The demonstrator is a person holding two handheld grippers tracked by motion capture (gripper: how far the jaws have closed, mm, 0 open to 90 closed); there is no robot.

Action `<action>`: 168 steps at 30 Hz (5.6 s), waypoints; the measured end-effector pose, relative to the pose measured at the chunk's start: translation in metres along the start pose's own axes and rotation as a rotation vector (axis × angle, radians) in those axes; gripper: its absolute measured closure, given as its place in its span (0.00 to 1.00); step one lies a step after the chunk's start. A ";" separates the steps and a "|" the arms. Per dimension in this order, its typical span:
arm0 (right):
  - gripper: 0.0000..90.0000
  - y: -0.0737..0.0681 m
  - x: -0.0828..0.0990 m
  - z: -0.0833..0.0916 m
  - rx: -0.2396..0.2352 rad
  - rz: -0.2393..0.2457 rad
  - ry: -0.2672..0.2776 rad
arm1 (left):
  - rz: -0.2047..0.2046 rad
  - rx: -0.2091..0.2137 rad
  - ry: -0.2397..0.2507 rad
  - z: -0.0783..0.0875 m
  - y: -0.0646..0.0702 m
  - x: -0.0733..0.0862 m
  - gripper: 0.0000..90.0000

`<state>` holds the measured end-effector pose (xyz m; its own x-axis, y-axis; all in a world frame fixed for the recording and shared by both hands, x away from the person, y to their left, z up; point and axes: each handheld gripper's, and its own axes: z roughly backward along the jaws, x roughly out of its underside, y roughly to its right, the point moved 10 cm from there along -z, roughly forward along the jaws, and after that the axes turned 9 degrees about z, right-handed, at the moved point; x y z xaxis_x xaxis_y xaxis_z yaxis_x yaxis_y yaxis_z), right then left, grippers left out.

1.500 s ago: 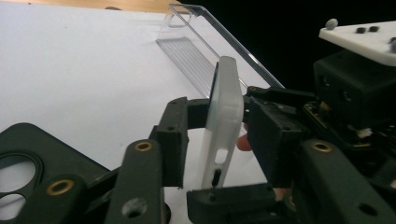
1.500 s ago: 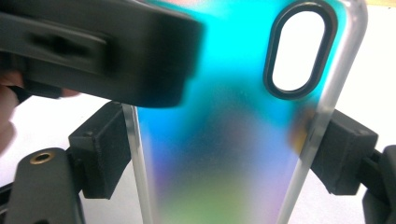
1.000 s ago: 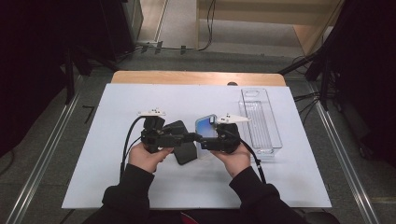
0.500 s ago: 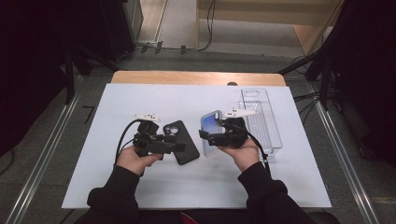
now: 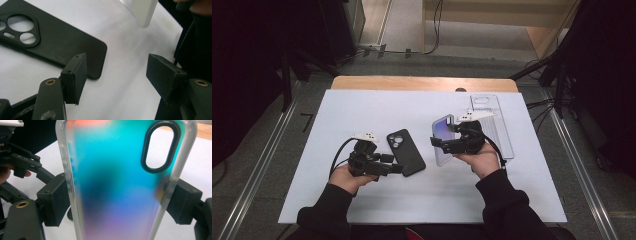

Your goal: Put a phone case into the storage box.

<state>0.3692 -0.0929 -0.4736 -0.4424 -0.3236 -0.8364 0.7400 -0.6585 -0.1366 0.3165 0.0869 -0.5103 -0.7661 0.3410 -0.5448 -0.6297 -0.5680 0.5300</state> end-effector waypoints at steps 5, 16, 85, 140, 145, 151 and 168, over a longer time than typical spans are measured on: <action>0.17 0.002 -0.001 0.004 -0.004 0.008 -0.004 | -0.016 -0.004 -0.033 0.001 -0.005 0.011 0.32; 0.17 0.006 -0.008 0.015 0.004 0.023 0.005 | -0.011 -0.062 -0.020 0.015 -0.016 0.024 0.32; 0.17 0.160 -0.018 0.080 0.453 -0.175 0.088 | 0.104 -0.115 0.039 0.032 -0.033 0.029 0.32; 0.14 0.255 0.005 -0.015 0.574 -0.256 -0.124 | 0.113 -0.119 0.023 0.028 -0.038 0.030 0.32; 0.00 0.254 0.002 -0.013 0.565 -0.233 -0.120 | 0.113 -0.118 0.024 0.029 -0.038 0.030 0.32; 0.00 0.245 0.000 -0.005 0.543 -0.232 -0.139 | 0.130 -0.114 0.022 0.029 -0.039 0.030 0.32; 0.00 0.195 -0.005 0.031 0.498 -0.227 -0.094 | 0.137 -0.109 0.020 0.029 -0.037 0.027 0.32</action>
<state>0.5004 -0.2408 -0.4792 -0.6233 -0.1804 -0.7609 0.3017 -0.9532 -0.0211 0.3151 0.1389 -0.5263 -0.8402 0.2410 -0.4858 -0.5015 -0.6859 0.5272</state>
